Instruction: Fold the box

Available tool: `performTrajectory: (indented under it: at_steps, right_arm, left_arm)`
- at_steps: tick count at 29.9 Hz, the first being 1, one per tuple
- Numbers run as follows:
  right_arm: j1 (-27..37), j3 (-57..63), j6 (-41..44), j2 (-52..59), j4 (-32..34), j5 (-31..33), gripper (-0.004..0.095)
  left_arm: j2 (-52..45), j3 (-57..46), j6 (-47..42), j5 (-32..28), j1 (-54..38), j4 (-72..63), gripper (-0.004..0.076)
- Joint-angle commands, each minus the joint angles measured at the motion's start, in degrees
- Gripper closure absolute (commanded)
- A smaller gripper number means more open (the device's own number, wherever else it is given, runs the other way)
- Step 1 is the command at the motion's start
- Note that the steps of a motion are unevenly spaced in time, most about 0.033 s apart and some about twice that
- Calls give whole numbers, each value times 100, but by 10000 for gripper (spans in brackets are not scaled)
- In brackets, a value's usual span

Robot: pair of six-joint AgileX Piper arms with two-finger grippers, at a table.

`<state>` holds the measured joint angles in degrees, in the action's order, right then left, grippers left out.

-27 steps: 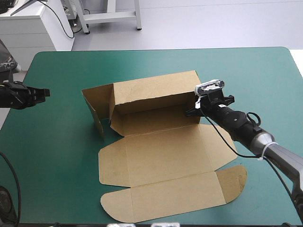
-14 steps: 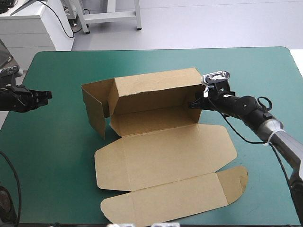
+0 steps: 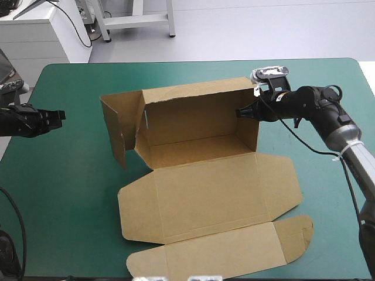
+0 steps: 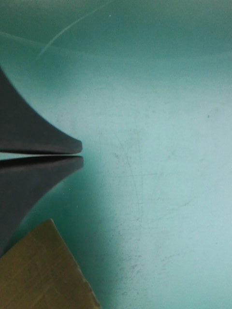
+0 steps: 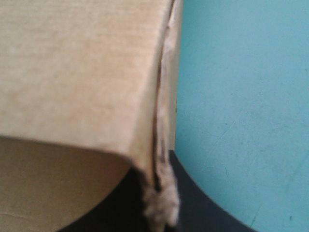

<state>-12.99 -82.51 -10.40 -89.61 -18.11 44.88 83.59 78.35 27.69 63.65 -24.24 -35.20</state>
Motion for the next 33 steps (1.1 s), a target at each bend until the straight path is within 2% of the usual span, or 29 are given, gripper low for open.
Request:
performTrajectory:
  at_steps: [1, 5, 9, 13, 17, 33]
  right_arm:
    - [23, -781, 469, 167, 79, 417, 907]
    - [23, -1439, 1040, 99, 798, 1423, 906]
    - [23, -1899, 1202, 12, 1115, 2667, 906]
    - [2, -1836, 1321, 62, 662, 2651, 907]
    - [-101, -1709, 1430, -21, 611, 2651, 906]
    - [-88, -1651, 1428, -1119, 1007, 2651, 907]
  left_arm:
    - [-225, 137, 20, -74, 5, -368, 731]
    - [-225, 137, 20, 10, 15, -480, 731]
    - [-225, 137, 20, 0, 15, -641, 731]
    - [-225, 137, 41, -52, 27, -735, 731]
    - [-225, 137, 41, 12, 113, -707, 731]
    - [-225, 137, 66, 41, 252, -699, 731]
